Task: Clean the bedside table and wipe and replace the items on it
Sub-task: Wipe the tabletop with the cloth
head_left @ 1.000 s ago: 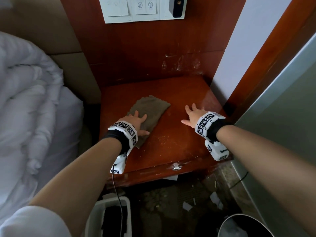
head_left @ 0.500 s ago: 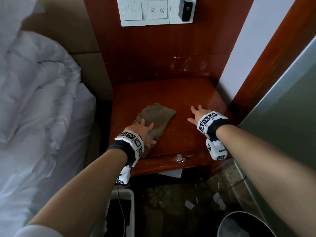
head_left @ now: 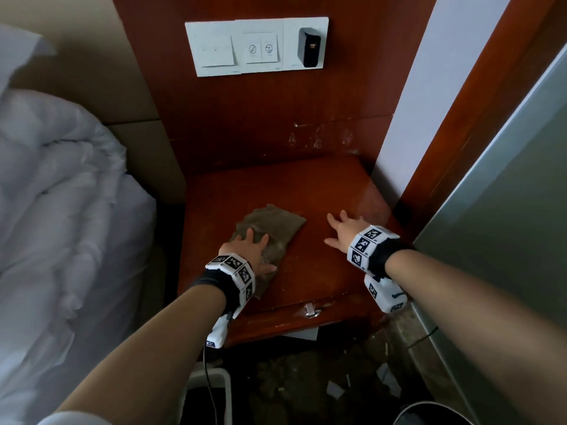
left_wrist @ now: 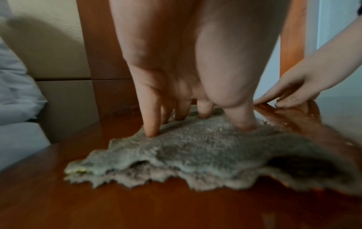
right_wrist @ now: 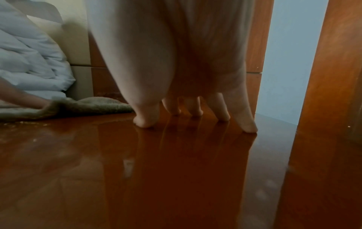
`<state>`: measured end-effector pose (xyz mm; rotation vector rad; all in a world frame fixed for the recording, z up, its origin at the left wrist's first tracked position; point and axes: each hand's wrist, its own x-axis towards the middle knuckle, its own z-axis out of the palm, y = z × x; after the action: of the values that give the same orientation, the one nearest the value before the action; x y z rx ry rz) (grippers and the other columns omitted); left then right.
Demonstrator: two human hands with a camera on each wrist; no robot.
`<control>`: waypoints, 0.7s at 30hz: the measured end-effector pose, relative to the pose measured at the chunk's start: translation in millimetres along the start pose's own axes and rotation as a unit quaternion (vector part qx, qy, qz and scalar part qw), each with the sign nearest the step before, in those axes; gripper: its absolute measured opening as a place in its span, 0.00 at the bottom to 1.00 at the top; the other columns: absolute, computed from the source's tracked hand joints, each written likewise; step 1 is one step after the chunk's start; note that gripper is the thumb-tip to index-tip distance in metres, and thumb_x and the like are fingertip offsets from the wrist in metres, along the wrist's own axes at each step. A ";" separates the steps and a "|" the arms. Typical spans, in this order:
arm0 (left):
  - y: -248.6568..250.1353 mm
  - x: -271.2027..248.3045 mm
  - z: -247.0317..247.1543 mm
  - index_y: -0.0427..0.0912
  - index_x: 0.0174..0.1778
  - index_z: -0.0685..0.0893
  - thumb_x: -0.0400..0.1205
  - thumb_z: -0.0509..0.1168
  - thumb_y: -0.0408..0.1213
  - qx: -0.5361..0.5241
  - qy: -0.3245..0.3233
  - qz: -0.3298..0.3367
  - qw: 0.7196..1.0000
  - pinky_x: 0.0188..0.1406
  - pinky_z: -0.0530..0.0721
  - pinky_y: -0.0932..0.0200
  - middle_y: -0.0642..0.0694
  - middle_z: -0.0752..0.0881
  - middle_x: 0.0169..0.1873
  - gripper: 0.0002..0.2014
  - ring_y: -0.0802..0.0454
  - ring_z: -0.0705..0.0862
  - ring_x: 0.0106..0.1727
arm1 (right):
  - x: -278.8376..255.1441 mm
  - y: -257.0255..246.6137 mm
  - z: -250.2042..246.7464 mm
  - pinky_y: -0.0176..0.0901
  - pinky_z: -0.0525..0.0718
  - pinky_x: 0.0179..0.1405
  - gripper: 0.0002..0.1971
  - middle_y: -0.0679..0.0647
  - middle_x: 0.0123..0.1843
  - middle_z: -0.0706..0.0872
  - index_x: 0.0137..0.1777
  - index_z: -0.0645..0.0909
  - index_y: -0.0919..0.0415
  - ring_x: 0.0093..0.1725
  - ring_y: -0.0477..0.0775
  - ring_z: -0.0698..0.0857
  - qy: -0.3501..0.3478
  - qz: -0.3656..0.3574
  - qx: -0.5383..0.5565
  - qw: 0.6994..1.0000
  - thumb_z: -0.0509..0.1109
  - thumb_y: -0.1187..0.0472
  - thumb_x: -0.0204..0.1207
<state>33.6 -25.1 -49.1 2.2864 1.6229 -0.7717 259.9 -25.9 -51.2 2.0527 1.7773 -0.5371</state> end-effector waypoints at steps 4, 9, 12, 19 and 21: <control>5.2 24.2 -15.1 0.55 0.83 0.41 0.79 0.53 0.65 0.002 0.007 0.006 1.000 0.76 0.68 0.38 0.42 0.42 0.84 0.41 0.37 0.52 0.83 | 4.5 2.7 -3.0 0.69 0.66 0.75 0.37 0.59 0.85 0.45 0.84 0.43 0.47 0.80 0.79 0.52 -0.002 -0.008 -0.009 1.000 0.56 0.40 0.81; 9.1 53.2 -33.8 0.54 0.83 0.40 0.80 0.52 0.66 0.016 0.009 0.017 1.000 0.77 0.67 0.39 0.40 0.42 0.83 0.41 0.35 0.52 0.83 | 11.6 3.8 -9.5 0.68 0.65 0.74 0.39 0.57 0.86 0.44 0.84 0.41 0.46 0.80 0.80 0.52 -0.008 -0.017 -0.022 1.000 0.57 0.38 0.80; 10.7 69.5 -43.4 0.54 0.83 0.40 0.79 0.51 0.66 0.023 0.012 0.022 0.999 0.77 0.66 0.39 0.40 0.42 0.83 0.41 0.36 0.53 0.83 | 16.1 4.5 -14.2 0.69 0.64 0.75 0.40 0.57 0.86 0.43 0.84 0.41 0.45 0.79 0.81 0.50 -0.016 -0.022 -0.008 1.000 0.58 0.38 0.79; 11.1 95.7 -64.6 0.54 0.83 0.39 0.79 0.51 0.67 0.030 0.011 0.023 0.999 0.78 0.65 0.39 0.39 0.42 0.83 0.42 0.34 0.53 0.83 | 26.6 5.1 -19.8 0.74 0.65 0.74 0.41 0.56 0.86 0.41 0.83 0.41 0.43 0.80 0.81 0.46 -0.028 -0.032 0.014 0.999 0.61 0.37 0.77; 10.8 99.5 -68.1 0.54 0.83 0.39 0.79 0.51 0.67 0.033 0.011 0.023 0.999 0.78 0.65 0.39 0.40 0.42 0.83 0.42 0.35 0.53 0.83 | 28.7 5.2 -20.3 0.75 0.65 0.73 0.42 0.55 0.86 0.40 0.83 0.41 0.43 0.80 0.81 0.45 -0.033 -0.032 0.018 0.999 0.61 0.36 0.77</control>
<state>87.4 83.3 -47.3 2.3774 1.5695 -0.8029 269.7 8.1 -48.3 1.9830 1.8128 -0.6520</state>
